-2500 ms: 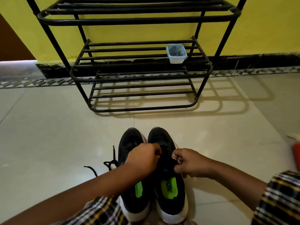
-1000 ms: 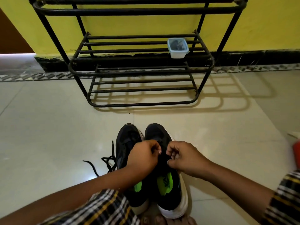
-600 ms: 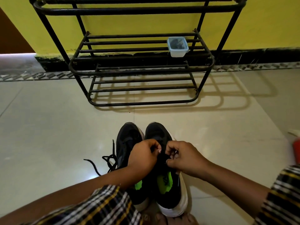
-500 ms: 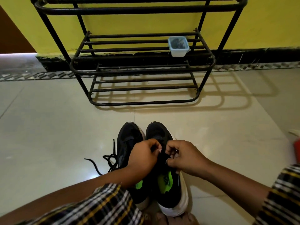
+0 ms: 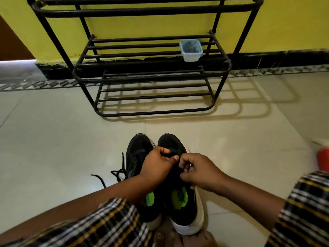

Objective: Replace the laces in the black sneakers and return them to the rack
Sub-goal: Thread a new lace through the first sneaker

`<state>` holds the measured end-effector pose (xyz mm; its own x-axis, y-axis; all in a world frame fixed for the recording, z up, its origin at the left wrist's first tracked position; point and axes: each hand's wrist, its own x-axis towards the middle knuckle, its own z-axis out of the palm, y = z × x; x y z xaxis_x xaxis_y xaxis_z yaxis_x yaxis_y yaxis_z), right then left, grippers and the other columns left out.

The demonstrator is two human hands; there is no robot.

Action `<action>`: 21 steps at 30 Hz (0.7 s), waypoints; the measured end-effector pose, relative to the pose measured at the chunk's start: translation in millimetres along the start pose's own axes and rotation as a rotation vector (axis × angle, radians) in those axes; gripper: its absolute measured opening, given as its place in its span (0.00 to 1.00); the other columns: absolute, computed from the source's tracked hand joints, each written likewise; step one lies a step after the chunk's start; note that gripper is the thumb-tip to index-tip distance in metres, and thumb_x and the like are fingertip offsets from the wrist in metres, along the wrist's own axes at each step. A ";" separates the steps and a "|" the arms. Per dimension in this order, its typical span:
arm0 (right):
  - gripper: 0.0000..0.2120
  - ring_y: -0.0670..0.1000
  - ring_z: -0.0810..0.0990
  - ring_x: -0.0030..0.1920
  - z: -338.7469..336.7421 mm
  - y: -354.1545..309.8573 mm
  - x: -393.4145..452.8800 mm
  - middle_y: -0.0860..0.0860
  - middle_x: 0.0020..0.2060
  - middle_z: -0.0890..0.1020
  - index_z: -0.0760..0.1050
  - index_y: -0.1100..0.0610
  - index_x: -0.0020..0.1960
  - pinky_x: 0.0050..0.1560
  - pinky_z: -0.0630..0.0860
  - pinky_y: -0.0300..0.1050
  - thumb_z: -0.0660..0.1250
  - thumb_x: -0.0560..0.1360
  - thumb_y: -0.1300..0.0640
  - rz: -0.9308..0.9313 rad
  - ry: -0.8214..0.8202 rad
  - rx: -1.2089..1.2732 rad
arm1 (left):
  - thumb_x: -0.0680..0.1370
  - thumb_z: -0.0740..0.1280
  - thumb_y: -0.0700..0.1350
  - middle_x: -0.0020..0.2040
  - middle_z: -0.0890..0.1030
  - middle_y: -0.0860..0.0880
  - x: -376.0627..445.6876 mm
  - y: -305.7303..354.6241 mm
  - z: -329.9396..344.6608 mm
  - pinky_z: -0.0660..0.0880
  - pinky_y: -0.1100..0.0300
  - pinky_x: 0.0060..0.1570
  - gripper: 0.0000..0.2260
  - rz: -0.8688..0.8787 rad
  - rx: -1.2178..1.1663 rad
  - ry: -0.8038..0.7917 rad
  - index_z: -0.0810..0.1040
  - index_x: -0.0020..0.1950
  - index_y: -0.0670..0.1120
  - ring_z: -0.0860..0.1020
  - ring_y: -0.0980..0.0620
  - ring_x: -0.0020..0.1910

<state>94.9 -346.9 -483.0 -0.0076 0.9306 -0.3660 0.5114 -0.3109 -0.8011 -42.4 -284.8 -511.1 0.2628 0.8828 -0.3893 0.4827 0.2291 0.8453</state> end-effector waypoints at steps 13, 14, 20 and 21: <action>0.03 0.49 0.74 0.23 2.1 6.1 9.8 0.54 0.32 0.73 0.73 0.61 0.50 0.23 0.73 0.41 0.64 0.77 0.65 0.142 0.045 0.261 | 0.73 0.72 0.43 0.38 0.83 0.47 0.0 -0.4 -2.6 0.76 0.54 0.46 0.09 0.038 0.056 -0.039 0.73 0.48 0.48 0.80 0.51 0.39; 0.02 0.48 0.73 0.22 3.7 6.4 11.3 0.54 0.31 0.73 0.75 0.61 0.47 0.22 0.72 0.40 0.65 0.76 0.65 0.124 0.080 0.240 | 0.73 0.72 0.43 0.38 0.83 0.46 0.1 0.6 -3.8 0.76 0.55 0.46 0.08 0.057 0.077 -0.058 0.74 0.48 0.48 0.80 0.52 0.39; 0.08 0.46 0.73 0.21 2.6 11.7 23.5 0.54 0.31 0.76 0.74 0.56 0.37 0.20 0.68 0.37 0.68 0.74 0.62 0.124 0.161 0.094 | 0.75 0.69 0.39 0.48 0.84 0.48 -1.4 8.5 -11.7 0.76 0.56 0.56 0.13 0.142 0.220 -0.305 0.74 0.59 0.43 0.81 0.53 0.49; 0.08 0.47 0.73 0.21 2.4 12.3 24.2 0.54 0.32 0.76 0.74 0.56 0.38 0.20 0.68 0.38 0.67 0.75 0.62 0.126 0.152 0.078 | 0.75 0.70 0.39 0.51 0.83 0.48 -3.1 9.1 -11.8 0.76 0.56 0.56 0.15 0.147 0.232 -0.337 0.74 0.61 0.43 0.81 0.53 0.49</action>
<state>98.9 -328.7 -502.9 0.1853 0.8999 -0.3947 0.4316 -0.4354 -0.7900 -48.7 -280.6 -497.9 0.5826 0.7070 -0.4010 0.5846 -0.0218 0.8110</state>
